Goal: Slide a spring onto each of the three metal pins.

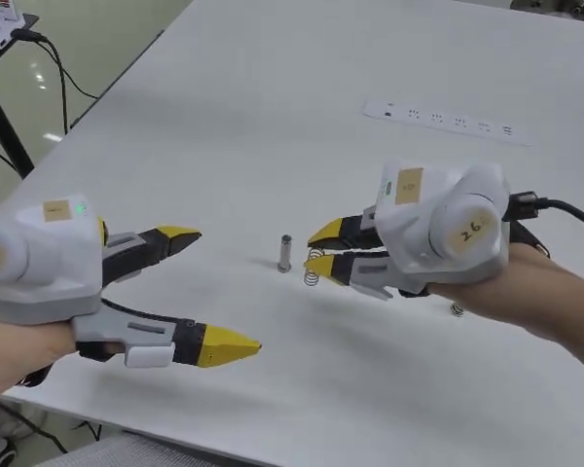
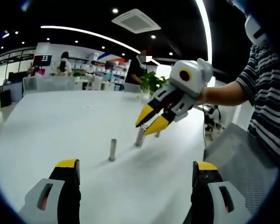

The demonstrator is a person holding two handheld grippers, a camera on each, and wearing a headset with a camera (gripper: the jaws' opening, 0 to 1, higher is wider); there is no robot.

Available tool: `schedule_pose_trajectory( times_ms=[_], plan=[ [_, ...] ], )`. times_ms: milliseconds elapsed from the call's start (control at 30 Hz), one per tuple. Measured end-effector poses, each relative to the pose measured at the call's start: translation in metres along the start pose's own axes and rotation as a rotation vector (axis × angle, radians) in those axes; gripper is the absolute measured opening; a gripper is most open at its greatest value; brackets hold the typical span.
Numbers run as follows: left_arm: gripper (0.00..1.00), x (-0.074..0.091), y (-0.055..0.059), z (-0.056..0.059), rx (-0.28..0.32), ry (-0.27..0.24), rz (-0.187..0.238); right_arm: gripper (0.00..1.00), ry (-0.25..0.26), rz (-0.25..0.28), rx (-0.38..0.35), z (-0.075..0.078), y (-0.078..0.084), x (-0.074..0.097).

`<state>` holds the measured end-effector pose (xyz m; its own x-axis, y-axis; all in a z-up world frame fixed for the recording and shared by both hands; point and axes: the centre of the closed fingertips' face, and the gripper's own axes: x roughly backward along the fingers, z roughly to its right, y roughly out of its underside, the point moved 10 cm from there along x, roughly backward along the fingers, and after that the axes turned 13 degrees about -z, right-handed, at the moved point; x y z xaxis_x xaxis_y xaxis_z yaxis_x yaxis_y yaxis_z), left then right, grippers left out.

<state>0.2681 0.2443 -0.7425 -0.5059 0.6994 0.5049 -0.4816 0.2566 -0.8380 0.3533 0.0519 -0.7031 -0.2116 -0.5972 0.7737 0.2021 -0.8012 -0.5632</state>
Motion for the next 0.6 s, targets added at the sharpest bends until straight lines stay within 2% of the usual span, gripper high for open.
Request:
schedule_pose_trajectory(
  times_ms=[267,600],
  plan=[
    [0.98,-0.001,-0.002,0.001,0.001,0.006,0.005,0.08,0.028,0.02,-0.022,0.015,-0.009,-0.003],
    [0.98,0.001,0.001,0.001,0.018,0.004,0.01,0.08,0.049,0.065,-0.103,0.028,-0.016,-0.009]
  ],
)
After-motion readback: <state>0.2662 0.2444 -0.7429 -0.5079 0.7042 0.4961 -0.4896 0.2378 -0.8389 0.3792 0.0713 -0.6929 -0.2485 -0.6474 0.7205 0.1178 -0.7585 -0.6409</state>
